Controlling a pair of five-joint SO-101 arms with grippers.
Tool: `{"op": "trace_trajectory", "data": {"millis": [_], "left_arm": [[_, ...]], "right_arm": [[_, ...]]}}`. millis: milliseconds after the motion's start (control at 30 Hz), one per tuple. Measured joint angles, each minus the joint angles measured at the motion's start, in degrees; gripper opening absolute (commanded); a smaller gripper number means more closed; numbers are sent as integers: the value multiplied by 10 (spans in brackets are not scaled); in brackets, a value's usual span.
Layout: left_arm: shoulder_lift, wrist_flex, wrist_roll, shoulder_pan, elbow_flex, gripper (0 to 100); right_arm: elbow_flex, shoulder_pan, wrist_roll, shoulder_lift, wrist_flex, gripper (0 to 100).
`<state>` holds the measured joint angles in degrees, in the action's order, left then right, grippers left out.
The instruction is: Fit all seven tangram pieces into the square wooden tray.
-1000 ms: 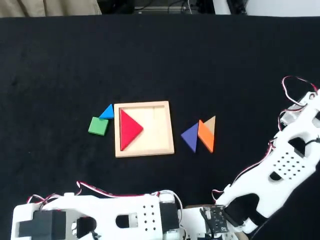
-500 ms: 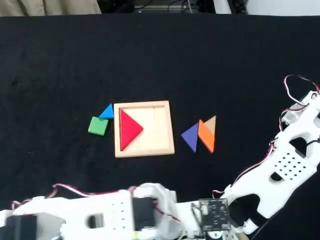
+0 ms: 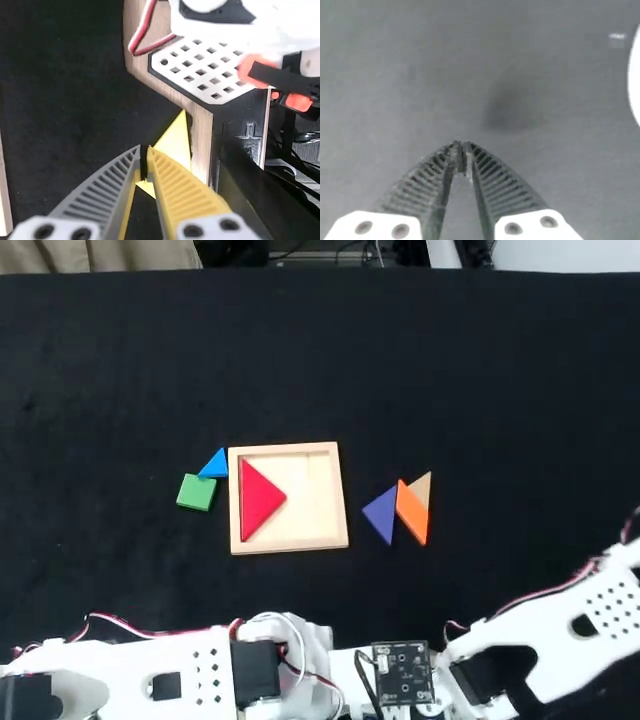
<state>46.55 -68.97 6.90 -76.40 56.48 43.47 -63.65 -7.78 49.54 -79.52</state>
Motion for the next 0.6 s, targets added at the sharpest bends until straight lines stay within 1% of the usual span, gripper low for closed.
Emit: {"op": "trace_trajectory", "data": {"millis": [100,200,267,367,600], "left_arm": [[0,0,-4,-34,0,33],[0,4,-21,-72,0,33],[-3,4,-37,-76,0,33],[-28,6,-42,-77,-2,33],[-180,75,-42,-80,-12,34]], "right_arm": [[46,-24,-4,42,0,64],[102,-40,-6,93,-1,66],[146,-44,-6,123,-13,66],[215,-46,-6,164,-41,67],[349,-46,-6,231,-104,69]]}}
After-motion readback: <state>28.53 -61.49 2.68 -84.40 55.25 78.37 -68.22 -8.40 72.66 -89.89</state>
